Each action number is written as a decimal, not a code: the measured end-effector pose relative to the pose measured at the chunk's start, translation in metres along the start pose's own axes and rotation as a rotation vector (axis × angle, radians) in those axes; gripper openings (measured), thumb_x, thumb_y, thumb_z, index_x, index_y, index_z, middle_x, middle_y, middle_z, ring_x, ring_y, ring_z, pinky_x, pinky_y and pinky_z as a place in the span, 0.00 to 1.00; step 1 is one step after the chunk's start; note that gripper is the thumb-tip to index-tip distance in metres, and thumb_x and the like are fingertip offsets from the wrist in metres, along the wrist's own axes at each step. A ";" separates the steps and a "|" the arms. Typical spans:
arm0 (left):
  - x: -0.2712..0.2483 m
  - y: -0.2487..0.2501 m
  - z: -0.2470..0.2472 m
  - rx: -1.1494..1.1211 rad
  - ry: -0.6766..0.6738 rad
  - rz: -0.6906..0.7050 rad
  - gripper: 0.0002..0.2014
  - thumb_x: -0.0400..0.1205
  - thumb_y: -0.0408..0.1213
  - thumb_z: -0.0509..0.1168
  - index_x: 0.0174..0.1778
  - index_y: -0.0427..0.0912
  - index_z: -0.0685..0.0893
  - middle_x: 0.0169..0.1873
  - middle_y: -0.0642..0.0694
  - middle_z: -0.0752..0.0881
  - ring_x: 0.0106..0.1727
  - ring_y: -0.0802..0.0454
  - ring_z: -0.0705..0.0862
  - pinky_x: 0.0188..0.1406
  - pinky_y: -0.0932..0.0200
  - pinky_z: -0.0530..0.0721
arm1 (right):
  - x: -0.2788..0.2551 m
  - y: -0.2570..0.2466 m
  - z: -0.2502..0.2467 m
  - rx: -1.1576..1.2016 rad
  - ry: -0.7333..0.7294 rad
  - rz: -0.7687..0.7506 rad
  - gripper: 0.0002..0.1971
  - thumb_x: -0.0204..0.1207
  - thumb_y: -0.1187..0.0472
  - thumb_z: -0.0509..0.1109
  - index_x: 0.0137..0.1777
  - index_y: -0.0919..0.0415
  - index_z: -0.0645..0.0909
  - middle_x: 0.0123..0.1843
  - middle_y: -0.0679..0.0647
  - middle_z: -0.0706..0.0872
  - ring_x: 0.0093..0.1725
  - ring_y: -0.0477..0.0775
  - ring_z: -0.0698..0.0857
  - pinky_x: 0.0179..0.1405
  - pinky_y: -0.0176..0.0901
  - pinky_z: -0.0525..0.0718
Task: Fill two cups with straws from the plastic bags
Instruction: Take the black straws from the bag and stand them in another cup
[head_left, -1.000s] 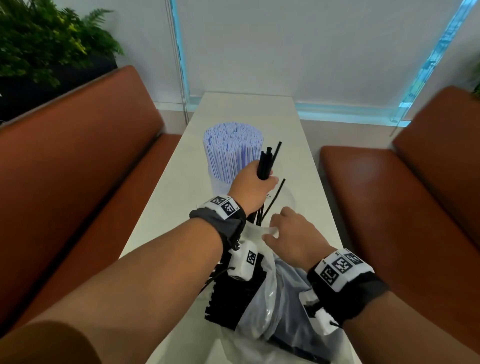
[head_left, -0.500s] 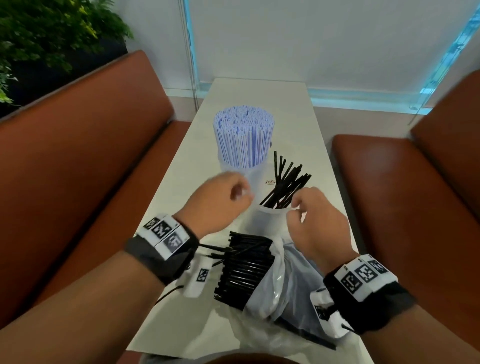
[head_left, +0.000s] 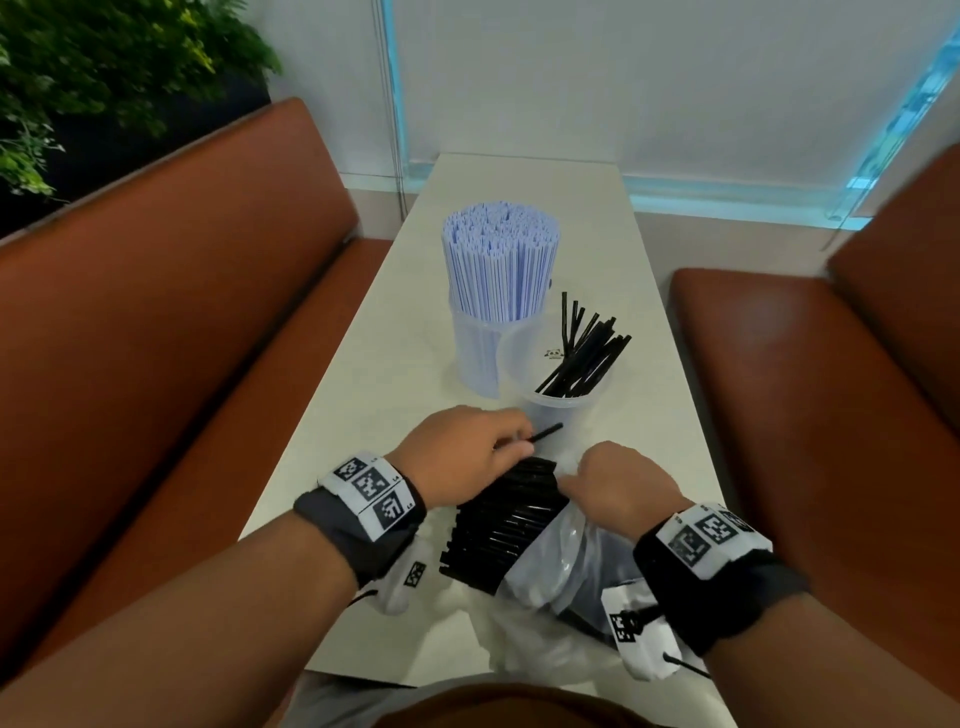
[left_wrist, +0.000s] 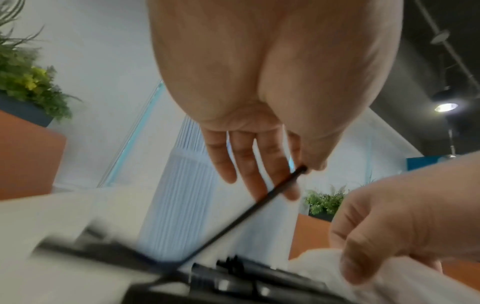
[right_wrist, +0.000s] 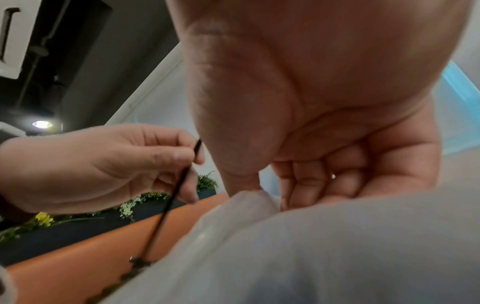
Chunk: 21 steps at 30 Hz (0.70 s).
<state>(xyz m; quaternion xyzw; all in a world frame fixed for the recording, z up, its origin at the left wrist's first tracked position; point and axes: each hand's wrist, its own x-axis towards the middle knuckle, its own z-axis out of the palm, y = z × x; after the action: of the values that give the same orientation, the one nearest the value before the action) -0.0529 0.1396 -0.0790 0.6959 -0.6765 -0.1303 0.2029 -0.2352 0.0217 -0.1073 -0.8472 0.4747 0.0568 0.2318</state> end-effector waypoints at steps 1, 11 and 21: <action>0.000 0.002 -0.006 -0.003 0.042 0.028 0.08 0.88 0.54 0.60 0.56 0.59 0.82 0.40 0.59 0.84 0.39 0.59 0.78 0.38 0.57 0.75 | 0.000 0.001 -0.001 0.033 -0.007 -0.016 0.18 0.73 0.45 0.68 0.28 0.56 0.75 0.25 0.47 0.79 0.27 0.47 0.79 0.25 0.41 0.67; -0.007 0.018 0.024 0.338 -0.320 0.139 0.18 0.89 0.43 0.56 0.71 0.45 0.83 0.58 0.43 0.77 0.60 0.42 0.76 0.58 0.43 0.79 | -0.005 -0.002 -0.007 0.025 0.060 -0.068 0.19 0.81 0.50 0.66 0.30 0.56 0.68 0.30 0.50 0.74 0.30 0.47 0.73 0.25 0.40 0.63; 0.008 0.038 0.053 0.452 -0.380 0.171 0.19 0.87 0.41 0.59 0.72 0.37 0.76 0.66 0.38 0.78 0.64 0.39 0.79 0.63 0.45 0.79 | -0.012 -0.006 -0.011 -0.075 0.053 -0.065 0.18 0.81 0.46 0.64 0.64 0.54 0.80 0.61 0.53 0.86 0.60 0.57 0.84 0.55 0.48 0.80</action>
<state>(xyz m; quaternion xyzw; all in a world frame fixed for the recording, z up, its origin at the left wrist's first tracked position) -0.1104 0.1257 -0.1078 0.6271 -0.7703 -0.0867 -0.0768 -0.2378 0.0285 -0.0915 -0.8713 0.4506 0.0445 0.1891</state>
